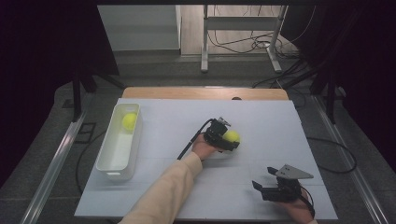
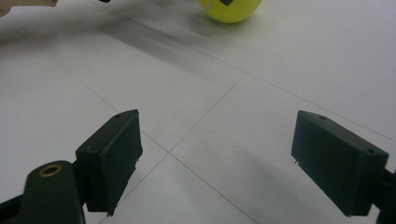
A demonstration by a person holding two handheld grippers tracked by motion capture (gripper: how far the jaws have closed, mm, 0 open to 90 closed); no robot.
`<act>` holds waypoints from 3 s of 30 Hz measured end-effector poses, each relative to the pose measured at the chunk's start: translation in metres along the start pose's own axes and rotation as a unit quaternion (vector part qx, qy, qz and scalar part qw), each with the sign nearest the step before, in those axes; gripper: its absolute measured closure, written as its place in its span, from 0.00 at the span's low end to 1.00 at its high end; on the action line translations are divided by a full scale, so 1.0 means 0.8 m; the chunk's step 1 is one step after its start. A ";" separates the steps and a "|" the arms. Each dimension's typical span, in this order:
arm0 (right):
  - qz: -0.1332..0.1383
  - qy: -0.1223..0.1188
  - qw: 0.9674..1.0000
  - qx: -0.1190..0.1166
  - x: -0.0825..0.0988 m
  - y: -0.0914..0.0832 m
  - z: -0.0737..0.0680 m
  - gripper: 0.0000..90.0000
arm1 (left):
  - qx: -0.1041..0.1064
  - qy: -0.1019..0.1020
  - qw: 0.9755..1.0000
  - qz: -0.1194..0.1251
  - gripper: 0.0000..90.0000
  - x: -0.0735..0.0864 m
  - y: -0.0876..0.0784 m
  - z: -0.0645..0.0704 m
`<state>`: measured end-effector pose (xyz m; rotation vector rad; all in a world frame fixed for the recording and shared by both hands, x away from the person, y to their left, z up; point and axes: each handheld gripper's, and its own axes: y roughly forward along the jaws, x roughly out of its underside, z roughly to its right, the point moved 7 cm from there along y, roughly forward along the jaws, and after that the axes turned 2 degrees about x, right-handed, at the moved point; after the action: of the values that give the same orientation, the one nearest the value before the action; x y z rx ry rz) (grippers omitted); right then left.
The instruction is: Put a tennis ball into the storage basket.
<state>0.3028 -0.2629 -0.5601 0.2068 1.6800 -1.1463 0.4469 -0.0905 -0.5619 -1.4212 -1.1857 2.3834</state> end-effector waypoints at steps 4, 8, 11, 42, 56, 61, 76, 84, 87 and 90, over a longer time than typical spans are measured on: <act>0.000 0.000 1.000 0.001 0.000 0.000 0.000 0.18 | -0.004 -0.004 1.000 -0.001 0.28 -0.001 -0.001 0.000; 0.000 0.000 1.000 0.001 0.000 0.000 0.000 0.18 | -0.011 0.005 1.000 -0.007 0.29 0.000 -0.004 0.000; 0.000 -0.001 1.000 0.001 0.000 0.000 0.000 0.18 | -0.010 0.004 1.000 -0.005 0.29 -0.001 -0.007 0.001; 0.002 0.000 1.000 0.004 0.000 -0.001 0.001 0.18 | -0.004 0.016 1.000 0.011 0.28 0.003 -0.034 0.015; 0.002 0.001 1.000 0.005 0.000 0.000 0.001 0.18 | -0.005 0.022 0.999 0.023 0.28 0.008 -0.054 0.019; 0.002 0.001 1.000 0.006 -0.001 0.000 0.001 0.18 | -0.004 0.025 0.999 0.025 0.28 0.010 -0.059 0.021; 0.001 0.000 1.000 0.008 0.000 -0.001 0.001 0.18 | -0.009 0.030 0.999 0.038 0.28 0.012 -0.080 0.022; 0.001 -0.002 1.000 0.008 0.000 -0.001 0.001 0.18 | -0.008 0.026 0.998 0.050 0.28 0.019 -0.095 0.023; 0.000 -0.001 1.000 0.009 0.000 -0.001 0.001 0.18 | -0.010 0.026 0.998 0.052 0.28 0.021 -0.100 0.022; 0.000 -0.002 1.000 0.008 0.000 -0.001 0.001 0.18 | -0.010 0.024 0.998 0.054 0.28 0.023 -0.105 0.020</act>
<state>0.3030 -0.2636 -0.5597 0.2155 1.6686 -1.1587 0.4013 -0.0335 -0.5137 -1.5794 -1.1519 2.3979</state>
